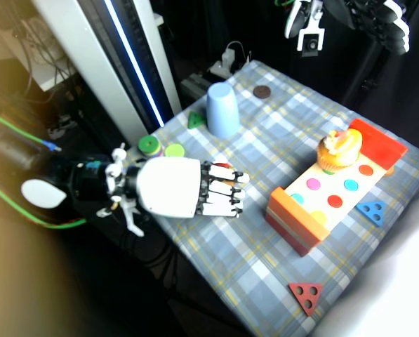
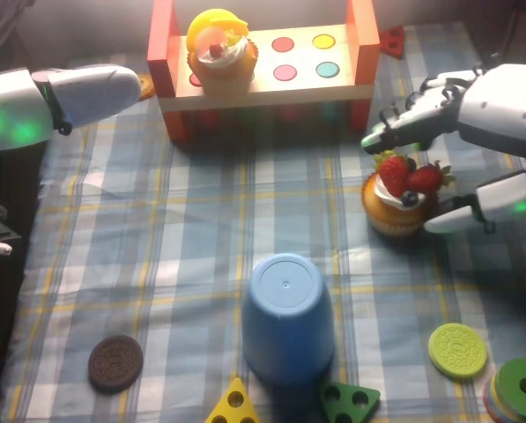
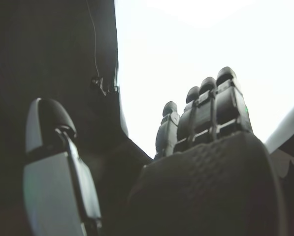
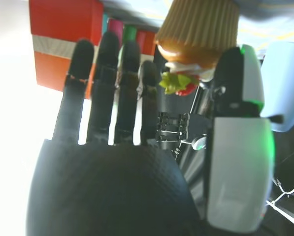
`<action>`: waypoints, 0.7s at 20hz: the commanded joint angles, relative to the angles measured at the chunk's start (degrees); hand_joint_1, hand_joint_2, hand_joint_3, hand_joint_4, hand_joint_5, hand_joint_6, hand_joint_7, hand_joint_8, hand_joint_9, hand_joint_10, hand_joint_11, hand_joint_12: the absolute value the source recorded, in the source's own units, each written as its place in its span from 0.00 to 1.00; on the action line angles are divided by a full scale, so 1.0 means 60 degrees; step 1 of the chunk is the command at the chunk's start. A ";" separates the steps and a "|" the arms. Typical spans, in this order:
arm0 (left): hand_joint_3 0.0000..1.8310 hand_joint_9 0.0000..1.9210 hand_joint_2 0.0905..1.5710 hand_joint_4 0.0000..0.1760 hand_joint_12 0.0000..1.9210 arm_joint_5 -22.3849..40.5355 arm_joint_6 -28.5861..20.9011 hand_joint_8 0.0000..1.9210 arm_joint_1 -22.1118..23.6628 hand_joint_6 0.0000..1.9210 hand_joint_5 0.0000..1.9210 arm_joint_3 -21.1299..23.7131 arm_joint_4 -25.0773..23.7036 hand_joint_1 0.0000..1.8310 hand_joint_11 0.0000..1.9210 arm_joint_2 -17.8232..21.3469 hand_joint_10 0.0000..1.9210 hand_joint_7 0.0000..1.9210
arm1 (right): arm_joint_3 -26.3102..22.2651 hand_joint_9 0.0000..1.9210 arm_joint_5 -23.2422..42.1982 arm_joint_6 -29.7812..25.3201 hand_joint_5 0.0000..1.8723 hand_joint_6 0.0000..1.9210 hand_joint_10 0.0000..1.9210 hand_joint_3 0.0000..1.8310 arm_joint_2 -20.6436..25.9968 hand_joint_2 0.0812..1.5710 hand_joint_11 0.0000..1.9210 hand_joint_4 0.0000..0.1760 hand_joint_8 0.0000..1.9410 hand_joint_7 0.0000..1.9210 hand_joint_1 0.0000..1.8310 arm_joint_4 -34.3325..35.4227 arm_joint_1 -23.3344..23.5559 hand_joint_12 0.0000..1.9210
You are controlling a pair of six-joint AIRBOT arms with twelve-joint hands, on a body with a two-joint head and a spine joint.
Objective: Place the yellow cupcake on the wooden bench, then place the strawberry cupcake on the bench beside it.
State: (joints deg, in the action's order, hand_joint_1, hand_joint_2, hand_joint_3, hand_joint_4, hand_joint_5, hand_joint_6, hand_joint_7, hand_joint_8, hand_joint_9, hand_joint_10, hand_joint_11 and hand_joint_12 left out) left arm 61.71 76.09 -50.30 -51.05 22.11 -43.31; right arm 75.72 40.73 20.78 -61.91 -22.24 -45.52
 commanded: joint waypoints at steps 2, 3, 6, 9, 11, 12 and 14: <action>0.00 0.05 0.48 0.67 0.28 0.1220 -0.0118 0.01 -0.0039 0.00 0.05 -0.0033 0.0054 0.45 0.00 0.0040 0.00 0.04 | 0.0065 0.23 0.0825 -0.0031 0.34 0.00 0.77 0.00 -0.0131 0.55 0.15 0.00 0.40 0.34 0.61 0.0180 0.0238 0.98; 0.00 0.04 0.48 0.69 0.33 0.1219 -0.0118 0.00 -0.0079 0.00 0.05 -0.0037 0.0097 0.46 0.00 0.0034 0.00 0.04 | 0.0072 0.25 0.0796 -0.0031 0.35 0.00 0.79 0.00 -0.0168 0.55 0.17 0.00 0.39 0.36 0.61 0.0138 0.0289 0.99; 0.00 0.06 0.48 0.76 0.48 0.1215 -0.0118 0.00 -0.0116 0.00 0.04 -0.0047 0.0166 0.46 0.00 0.0020 0.01 0.04 | 0.0075 0.29 0.0791 -0.0157 0.39 0.00 0.79 0.00 -0.0223 0.55 0.22 0.00 0.42 0.37 0.58 -0.0051 0.0346 0.96; 0.00 0.07 0.49 0.96 0.49 0.1209 -0.0118 0.00 -0.0121 0.00 0.03 -0.0046 0.0177 0.47 0.00 0.0019 0.01 0.04 | 0.0075 0.45 0.0791 -0.0346 0.59 0.27 0.49 0.00 -0.0226 0.63 0.27 0.00 0.35 0.60 0.67 -0.0194 0.0347 0.80; 0.00 0.06 0.49 0.85 0.45 0.1189 -0.0118 0.00 -0.0157 0.00 0.03 -0.0044 0.0202 0.47 0.00 0.0019 0.00 0.05 | 0.0074 0.40 0.0809 -0.0454 0.62 0.34 0.83 0.00 -0.0222 0.64 0.28 0.00 0.66 0.51 0.66 -0.0298 0.0347 0.96; 0.00 0.06 0.49 0.76 0.38 0.1189 -0.0119 0.00 -0.0200 0.00 0.04 -0.0043 0.0237 0.47 0.00 0.0019 0.00 0.05 | 0.0075 0.40 0.0856 -0.0455 0.63 0.33 0.97 0.00 -0.0206 0.64 0.32 0.00 0.80 0.50 0.65 -0.0330 0.0366 0.99; 0.00 0.03 0.50 0.71 0.20 0.1192 -0.0163 0.00 -0.0272 0.00 0.03 -0.0045 0.0273 0.46 0.00 0.0022 0.01 0.04 | 0.0067 0.33 0.1284 -0.0621 0.58 0.42 0.93 0.00 -0.0098 0.66 0.27 0.00 0.74 0.45 0.63 -0.0339 0.0459 1.00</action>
State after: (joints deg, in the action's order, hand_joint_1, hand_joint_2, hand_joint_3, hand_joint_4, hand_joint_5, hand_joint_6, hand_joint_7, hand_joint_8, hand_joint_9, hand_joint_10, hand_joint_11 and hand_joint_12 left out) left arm 61.98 75.88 -52.42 -51.05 24.29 -43.31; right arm 76.07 42.04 17.52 -62.67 -26.13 -43.68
